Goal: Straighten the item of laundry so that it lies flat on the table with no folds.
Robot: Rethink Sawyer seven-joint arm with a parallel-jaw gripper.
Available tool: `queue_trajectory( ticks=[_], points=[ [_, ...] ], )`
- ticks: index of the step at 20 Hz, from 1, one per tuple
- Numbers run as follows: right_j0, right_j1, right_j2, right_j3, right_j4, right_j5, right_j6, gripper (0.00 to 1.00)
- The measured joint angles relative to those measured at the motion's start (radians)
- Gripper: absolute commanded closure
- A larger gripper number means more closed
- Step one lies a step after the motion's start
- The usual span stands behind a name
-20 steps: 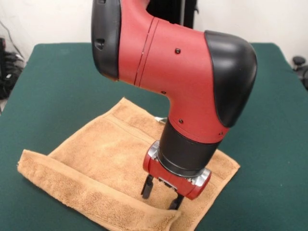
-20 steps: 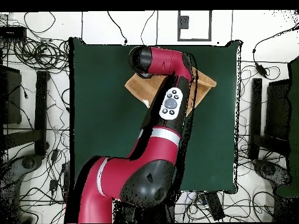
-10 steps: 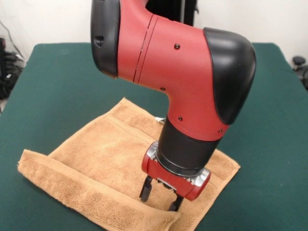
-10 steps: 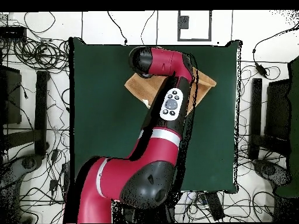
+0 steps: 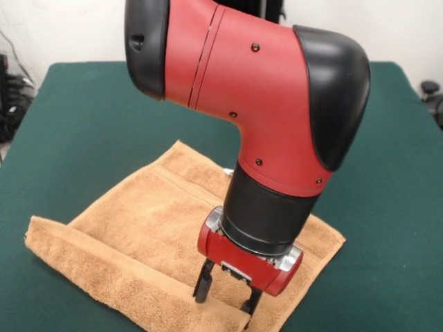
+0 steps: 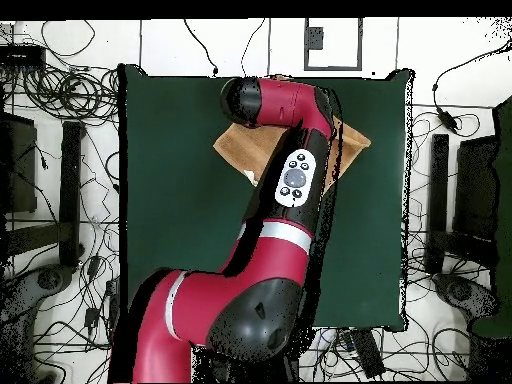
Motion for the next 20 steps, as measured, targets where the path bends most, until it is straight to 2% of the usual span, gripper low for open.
queue_trajectory(
  ticks=[4,10,11,16,17,20],
  points=[
    [-0.024,0.038,-0.016,-0.076,0.0,0.0,0.0,0.0],
    [-0.083,0.151,-0.079,-0.239,0.027,0.001,0.0,0.0],
    [-0.114,0.19,-0.119,-0.327,0.061,0.008,0.0,1.0],
    [-0.138,0.219,-0.142,-0.375,0.101,0.025,0.0,1.0],
    [-0.159,0.234,-0.159,-0.409,0.152,0.049,0.0,1.0],
    [-0.177,0.247,-0.175,-0.43,0.203,0.068,0.0,1.0]
  ],
)
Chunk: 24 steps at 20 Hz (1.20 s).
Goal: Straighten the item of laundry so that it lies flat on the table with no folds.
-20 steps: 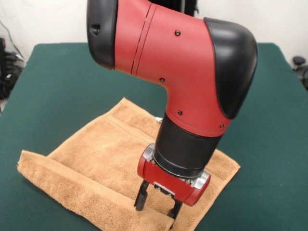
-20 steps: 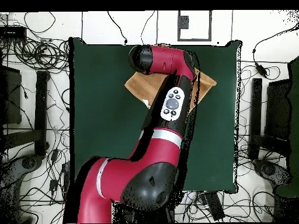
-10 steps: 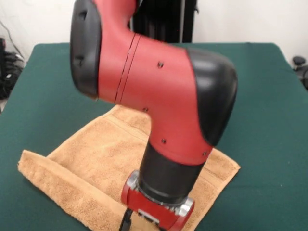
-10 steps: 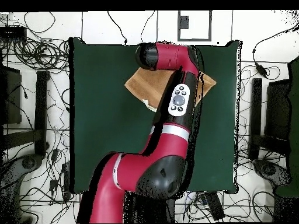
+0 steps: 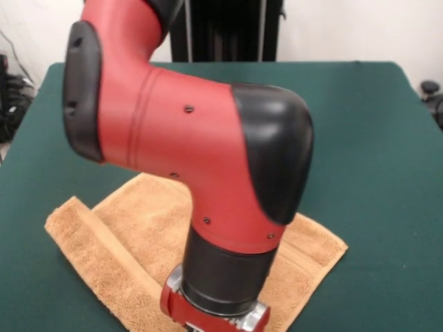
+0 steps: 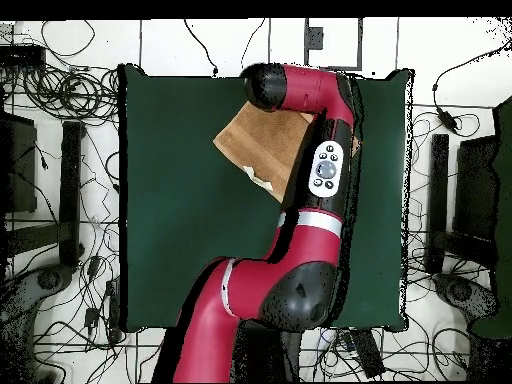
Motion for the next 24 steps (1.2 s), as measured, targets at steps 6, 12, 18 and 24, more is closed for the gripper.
queue_trajectory(
  ticks=[6,12,18,24],
  points=[
    [-0.063,0.048,-0.081,-0.061,0.204,0.017,0.0,1.0],
    [-0.121,0.089,-0.181,-0.101,0.409,0.017,-0.011,1.0],
    [-0.208,0.145,-0.349,-0.142,0.716,0.016,-0.107,1.0],
    [-0.272,0.18,-0.526,-0.158,0.965,0.015,-0.274,1.0]
  ],
)
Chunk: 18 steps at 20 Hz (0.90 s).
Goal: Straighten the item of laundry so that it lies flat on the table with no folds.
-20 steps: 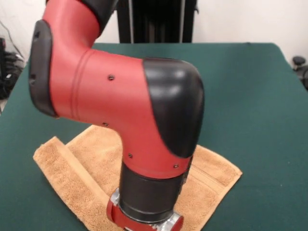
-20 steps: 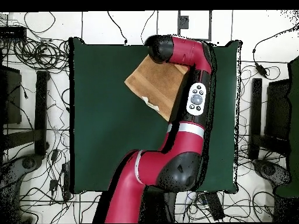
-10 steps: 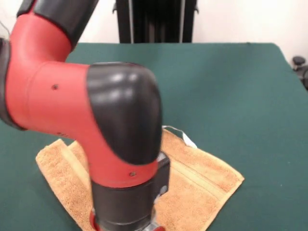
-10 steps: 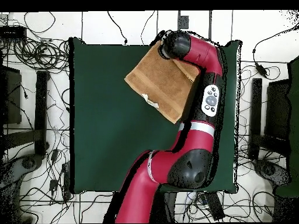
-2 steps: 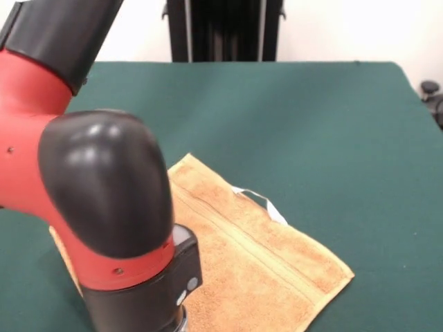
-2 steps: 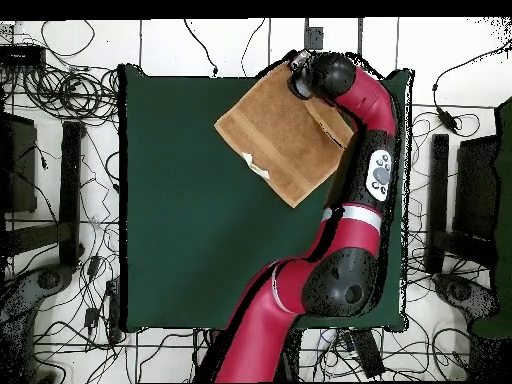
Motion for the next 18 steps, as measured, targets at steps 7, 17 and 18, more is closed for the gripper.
queue_trajectory(
  ticks=[7,17,18],
  points=[
    [-0.017,0.004,-0.175,-0.011,0.115,-0.04,-0.085,0.0],
    [-0.026,0.002,-0.288,-0.012,0.168,-0.061,-0.085,0.0],
    [-0.026,0.002,-0.293,-0.012,0.171,-0.061,-0.085,0.0]
  ],
)
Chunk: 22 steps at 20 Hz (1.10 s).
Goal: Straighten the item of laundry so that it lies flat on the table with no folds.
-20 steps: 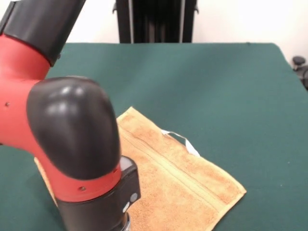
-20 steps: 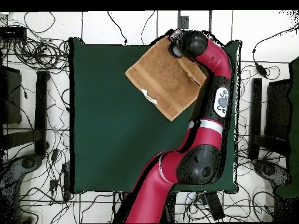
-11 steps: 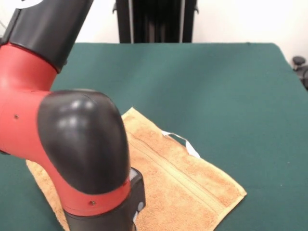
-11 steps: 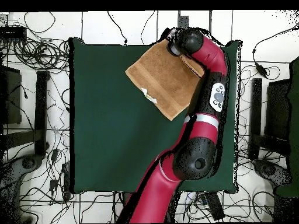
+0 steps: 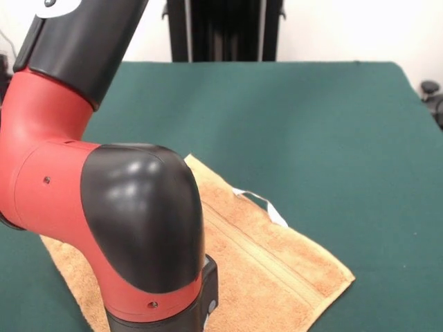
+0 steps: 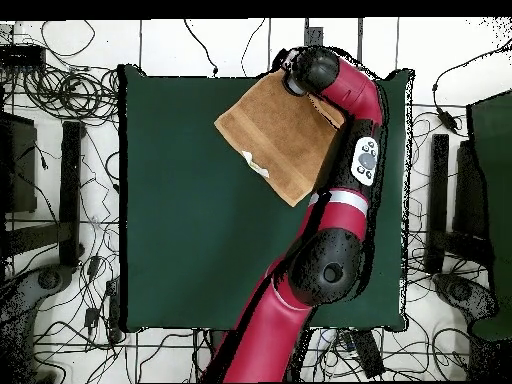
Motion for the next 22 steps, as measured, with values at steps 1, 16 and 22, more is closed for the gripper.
queue_trajectory(
  ticks=[1,16,22],
  points=[
    [0.0,0.0,-0.002,0.0,0.001,0.0,0.0,0.0],
    [0.03,-0.018,0.066,0.01,-0.137,-0.012,0.0,0.0],
    [0.082,-0.071,0.145,0.054,-0.287,0.052,0.0,0.0]
  ],
)
